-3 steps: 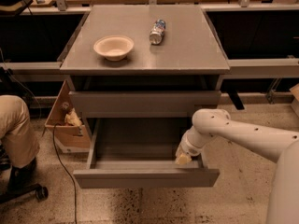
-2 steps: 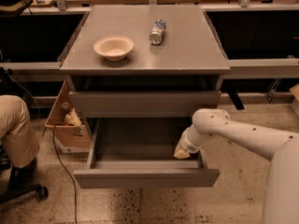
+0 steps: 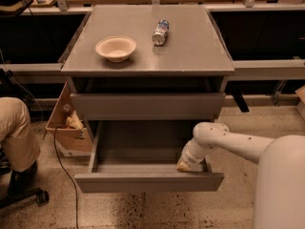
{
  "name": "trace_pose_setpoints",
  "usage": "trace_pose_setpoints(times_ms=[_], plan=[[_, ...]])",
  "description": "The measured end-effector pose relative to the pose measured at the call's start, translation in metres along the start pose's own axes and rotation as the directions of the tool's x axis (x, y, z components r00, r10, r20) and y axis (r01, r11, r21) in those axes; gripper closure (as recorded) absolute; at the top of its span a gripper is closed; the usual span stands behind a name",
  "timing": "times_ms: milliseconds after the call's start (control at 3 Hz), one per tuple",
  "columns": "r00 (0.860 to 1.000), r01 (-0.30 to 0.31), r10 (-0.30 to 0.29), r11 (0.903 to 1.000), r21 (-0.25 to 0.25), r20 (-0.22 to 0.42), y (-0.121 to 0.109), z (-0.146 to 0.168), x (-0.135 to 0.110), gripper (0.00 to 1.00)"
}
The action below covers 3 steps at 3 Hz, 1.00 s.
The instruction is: Open middle drawer
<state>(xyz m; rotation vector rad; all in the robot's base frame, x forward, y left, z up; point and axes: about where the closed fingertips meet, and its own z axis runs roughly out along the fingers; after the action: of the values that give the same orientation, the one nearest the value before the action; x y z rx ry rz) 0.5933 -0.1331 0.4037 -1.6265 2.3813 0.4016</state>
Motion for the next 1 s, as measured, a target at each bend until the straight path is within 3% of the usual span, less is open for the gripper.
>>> trace_pose_setpoints(times_ms=[333, 667, 1000], plan=[[0.993, -0.115, 0.115, 0.9921, -0.050, 0.010, 0.012, 0.005, 0.012, 1.00], [0.968, -0.238, 0.248, 0.9596, -0.150, 0.046, 0.043, -0.007, 0.018, 1.00], [0.927, -0.346, 0.372, 0.9012, -0.261, 0.057, 0.079, -0.016, 0.027, 1.00]])
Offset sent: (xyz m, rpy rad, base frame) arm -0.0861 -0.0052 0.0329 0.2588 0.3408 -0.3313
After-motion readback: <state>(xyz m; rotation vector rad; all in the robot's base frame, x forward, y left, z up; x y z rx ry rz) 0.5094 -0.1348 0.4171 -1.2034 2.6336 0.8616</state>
